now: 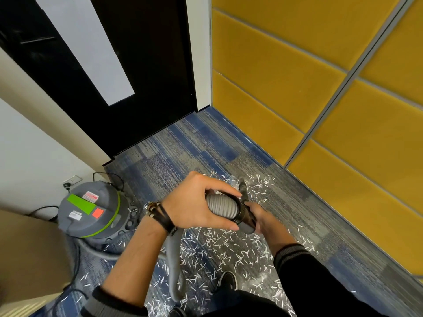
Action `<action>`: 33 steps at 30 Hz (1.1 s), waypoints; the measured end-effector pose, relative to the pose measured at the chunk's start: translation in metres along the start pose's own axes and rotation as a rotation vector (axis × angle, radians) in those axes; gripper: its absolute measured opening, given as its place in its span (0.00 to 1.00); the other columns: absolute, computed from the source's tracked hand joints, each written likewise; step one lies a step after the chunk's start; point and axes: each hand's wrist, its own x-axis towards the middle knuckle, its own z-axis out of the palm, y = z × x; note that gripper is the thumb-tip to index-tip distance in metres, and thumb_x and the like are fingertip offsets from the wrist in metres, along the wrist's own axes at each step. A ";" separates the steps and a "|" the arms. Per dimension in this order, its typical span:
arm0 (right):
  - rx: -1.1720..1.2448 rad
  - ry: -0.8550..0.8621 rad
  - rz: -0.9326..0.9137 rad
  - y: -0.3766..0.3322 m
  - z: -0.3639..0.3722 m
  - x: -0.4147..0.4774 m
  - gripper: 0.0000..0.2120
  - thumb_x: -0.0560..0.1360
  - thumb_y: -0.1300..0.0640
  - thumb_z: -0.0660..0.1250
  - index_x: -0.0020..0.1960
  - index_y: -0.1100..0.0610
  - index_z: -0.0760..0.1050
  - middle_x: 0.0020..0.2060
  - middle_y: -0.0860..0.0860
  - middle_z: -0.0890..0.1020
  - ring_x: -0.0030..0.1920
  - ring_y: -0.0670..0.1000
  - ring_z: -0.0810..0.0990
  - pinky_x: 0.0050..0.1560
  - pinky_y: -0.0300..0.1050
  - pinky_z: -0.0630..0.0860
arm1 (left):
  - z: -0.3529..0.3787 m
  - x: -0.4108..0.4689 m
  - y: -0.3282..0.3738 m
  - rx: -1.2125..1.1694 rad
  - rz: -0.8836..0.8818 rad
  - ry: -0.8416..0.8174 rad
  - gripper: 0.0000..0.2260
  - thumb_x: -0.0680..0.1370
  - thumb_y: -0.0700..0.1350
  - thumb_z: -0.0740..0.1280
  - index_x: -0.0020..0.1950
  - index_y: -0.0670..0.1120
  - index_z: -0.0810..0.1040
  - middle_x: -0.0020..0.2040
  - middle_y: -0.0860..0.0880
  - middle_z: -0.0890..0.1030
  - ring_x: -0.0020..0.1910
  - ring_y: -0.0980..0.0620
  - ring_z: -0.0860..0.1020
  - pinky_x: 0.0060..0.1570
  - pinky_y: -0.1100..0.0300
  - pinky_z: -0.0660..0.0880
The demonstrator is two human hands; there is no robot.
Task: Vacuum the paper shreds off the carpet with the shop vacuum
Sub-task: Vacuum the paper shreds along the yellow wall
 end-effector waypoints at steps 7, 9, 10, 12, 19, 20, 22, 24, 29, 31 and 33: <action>-0.004 0.051 -0.041 -0.017 -0.003 0.008 0.12 0.82 0.50 0.56 0.47 0.57 0.69 0.36 0.57 0.77 0.35 0.56 0.78 0.36 0.47 0.79 | -0.020 -0.005 -0.005 0.022 -0.095 0.045 0.22 0.66 0.54 0.85 0.58 0.53 0.87 0.50 0.61 0.87 0.51 0.61 0.84 0.56 0.59 0.80; -0.025 0.030 -0.051 -0.024 0.004 0.009 0.11 0.82 0.50 0.56 0.51 0.58 0.69 0.36 0.57 0.77 0.35 0.57 0.78 0.37 0.48 0.80 | -0.024 -0.015 -0.006 0.086 -0.077 0.091 0.20 0.68 0.56 0.84 0.58 0.53 0.87 0.50 0.62 0.86 0.50 0.62 0.84 0.55 0.58 0.81; -0.023 0.011 -0.040 -0.027 0.009 0.008 0.11 0.82 0.50 0.56 0.53 0.58 0.69 0.36 0.57 0.78 0.35 0.57 0.79 0.36 0.48 0.80 | -0.023 -0.017 -0.004 0.109 -0.063 0.103 0.20 0.68 0.56 0.84 0.58 0.53 0.87 0.49 0.61 0.87 0.49 0.62 0.84 0.54 0.59 0.81; -0.041 -0.022 -0.038 -0.033 0.016 0.007 0.12 0.83 0.49 0.56 0.51 0.58 0.71 0.32 0.57 0.81 0.30 0.56 0.81 0.30 0.47 0.79 | -0.018 -0.015 0.004 0.120 -0.026 0.109 0.19 0.68 0.54 0.84 0.56 0.52 0.87 0.48 0.60 0.87 0.46 0.62 0.85 0.51 0.62 0.80; -0.100 -0.065 -0.069 -0.011 0.009 0.045 0.14 0.81 0.49 0.58 0.56 0.59 0.73 0.42 0.59 0.80 0.38 0.58 0.79 0.36 0.49 0.79 | -0.002 0.001 0.006 0.046 0.018 0.042 0.21 0.68 0.55 0.84 0.58 0.51 0.87 0.49 0.58 0.88 0.47 0.63 0.85 0.50 0.62 0.81; -0.083 -0.076 -0.067 -0.002 0.001 0.068 0.18 0.80 0.49 0.60 0.60 0.61 0.74 0.45 0.61 0.81 0.41 0.60 0.81 0.40 0.53 0.79 | 0.000 0.004 0.006 0.035 0.020 0.028 0.21 0.67 0.54 0.84 0.58 0.51 0.87 0.49 0.58 0.88 0.47 0.63 0.85 0.50 0.62 0.81; -0.037 -0.104 -0.048 0.010 -0.009 0.063 0.23 0.79 0.48 0.62 0.66 0.64 0.72 0.50 0.64 0.82 0.46 0.63 0.83 0.43 0.58 0.79 | 0.004 0.007 0.006 0.017 0.025 0.001 0.21 0.67 0.54 0.85 0.57 0.51 0.87 0.49 0.58 0.88 0.47 0.63 0.85 0.51 0.62 0.81; -0.001 -0.044 -0.013 0.005 -0.008 0.011 0.20 0.81 0.47 0.59 0.61 0.64 0.73 0.45 0.63 0.82 0.39 0.60 0.83 0.35 0.52 0.80 | 0.005 0.008 0.004 -0.004 0.027 -0.019 0.21 0.66 0.53 0.85 0.58 0.51 0.88 0.50 0.58 0.88 0.48 0.62 0.85 0.52 0.60 0.81; 0.068 0.056 0.026 0.006 0.002 -0.010 0.17 0.83 0.46 0.55 0.52 0.60 0.70 0.40 0.60 0.78 0.33 0.57 0.79 0.30 0.49 0.80 | -0.008 -0.009 -0.012 -0.032 -0.007 -0.041 0.21 0.67 0.51 0.85 0.58 0.49 0.88 0.50 0.58 0.88 0.48 0.62 0.85 0.52 0.64 0.80; 0.060 0.077 0.015 0.003 0.022 -0.007 0.15 0.82 0.46 0.56 0.52 0.59 0.69 0.39 0.58 0.78 0.36 0.56 0.79 0.34 0.49 0.80 | -0.023 -0.026 -0.026 -0.023 -0.039 -0.004 0.20 0.68 0.53 0.84 0.58 0.51 0.88 0.50 0.60 0.87 0.49 0.62 0.85 0.53 0.63 0.80; -0.004 0.064 0.012 -0.005 0.051 -0.009 0.14 0.82 0.47 0.58 0.49 0.58 0.69 0.36 0.56 0.78 0.34 0.55 0.79 0.34 0.47 0.79 | -0.042 -0.048 -0.045 -0.008 -0.080 0.061 0.20 0.69 0.57 0.82 0.59 0.52 0.87 0.52 0.61 0.87 0.51 0.63 0.85 0.55 0.58 0.82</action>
